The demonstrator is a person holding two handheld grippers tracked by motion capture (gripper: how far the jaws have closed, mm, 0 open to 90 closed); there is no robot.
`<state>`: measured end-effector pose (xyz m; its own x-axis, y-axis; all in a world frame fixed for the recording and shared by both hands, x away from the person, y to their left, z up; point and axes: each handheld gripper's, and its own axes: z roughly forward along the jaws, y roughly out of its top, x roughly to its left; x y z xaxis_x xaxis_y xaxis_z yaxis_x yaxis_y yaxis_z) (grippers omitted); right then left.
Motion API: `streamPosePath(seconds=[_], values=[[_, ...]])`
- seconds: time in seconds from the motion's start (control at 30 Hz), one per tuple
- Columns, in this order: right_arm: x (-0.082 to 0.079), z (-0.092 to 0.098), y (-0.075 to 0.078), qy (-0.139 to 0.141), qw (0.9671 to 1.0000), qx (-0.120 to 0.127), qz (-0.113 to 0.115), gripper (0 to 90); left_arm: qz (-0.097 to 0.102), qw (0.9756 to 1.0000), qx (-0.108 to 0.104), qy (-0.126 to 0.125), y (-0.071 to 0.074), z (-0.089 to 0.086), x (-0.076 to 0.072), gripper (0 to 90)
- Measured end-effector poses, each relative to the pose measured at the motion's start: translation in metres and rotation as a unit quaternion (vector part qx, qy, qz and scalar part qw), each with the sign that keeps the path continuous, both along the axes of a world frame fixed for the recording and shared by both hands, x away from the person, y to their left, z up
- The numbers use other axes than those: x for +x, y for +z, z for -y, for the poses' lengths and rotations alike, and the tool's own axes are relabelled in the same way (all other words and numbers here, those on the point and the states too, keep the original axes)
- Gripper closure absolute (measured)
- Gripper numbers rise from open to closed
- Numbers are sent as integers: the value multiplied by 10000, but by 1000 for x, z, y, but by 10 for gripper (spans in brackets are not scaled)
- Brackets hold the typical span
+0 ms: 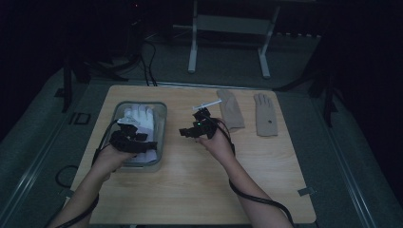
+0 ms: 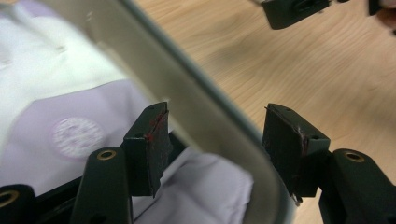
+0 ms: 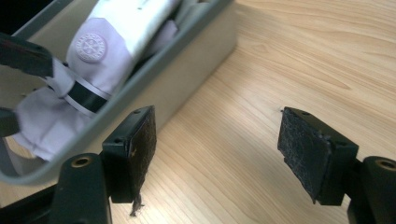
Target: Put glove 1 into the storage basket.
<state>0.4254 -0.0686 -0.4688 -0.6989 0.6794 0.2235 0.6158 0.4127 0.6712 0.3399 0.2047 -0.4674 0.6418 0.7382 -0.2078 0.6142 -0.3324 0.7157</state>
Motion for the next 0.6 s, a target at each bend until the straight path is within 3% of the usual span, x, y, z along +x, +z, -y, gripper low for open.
streamPosePath(seconds=[0.33,0.6], values=[[6,47,-5,4,9990,-247,371,338,259,9985,-385,-301,1,30,-18,423],[15,82,-3,-193,9978,-257,576,356,384,9962,-482,-611,-7,58,-32,425]])
